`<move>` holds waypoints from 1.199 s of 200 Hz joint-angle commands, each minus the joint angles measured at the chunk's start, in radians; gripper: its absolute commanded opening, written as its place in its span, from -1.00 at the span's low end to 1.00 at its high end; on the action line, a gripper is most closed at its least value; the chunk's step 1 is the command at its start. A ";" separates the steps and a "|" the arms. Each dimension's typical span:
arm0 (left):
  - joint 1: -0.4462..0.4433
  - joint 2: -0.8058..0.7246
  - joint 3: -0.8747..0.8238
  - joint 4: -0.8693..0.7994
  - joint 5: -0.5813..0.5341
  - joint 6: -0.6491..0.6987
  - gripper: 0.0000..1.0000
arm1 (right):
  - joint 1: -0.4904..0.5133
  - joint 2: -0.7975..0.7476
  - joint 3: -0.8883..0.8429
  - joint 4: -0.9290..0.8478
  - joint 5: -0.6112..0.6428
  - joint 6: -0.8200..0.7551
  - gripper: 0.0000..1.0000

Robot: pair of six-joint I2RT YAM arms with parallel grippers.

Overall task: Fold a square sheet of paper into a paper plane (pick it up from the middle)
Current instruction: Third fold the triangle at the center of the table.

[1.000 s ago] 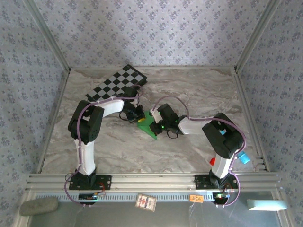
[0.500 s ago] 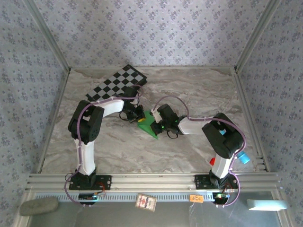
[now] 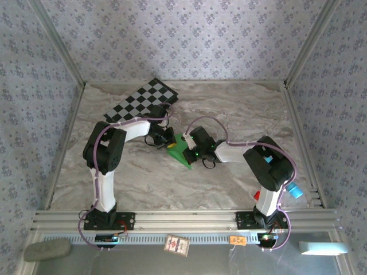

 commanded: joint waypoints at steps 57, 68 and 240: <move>-0.016 0.035 0.006 -0.042 -0.013 0.002 -0.92 | 0.007 0.026 0.032 -0.041 0.016 0.010 -1.00; -0.015 0.026 0.009 -0.042 -0.012 0.003 -0.92 | 0.007 0.029 0.034 -0.044 0.015 0.008 -1.00; -0.028 -0.359 -0.292 0.229 -0.066 -0.294 -0.69 | -0.002 0.047 0.039 -0.068 -0.002 0.022 -1.00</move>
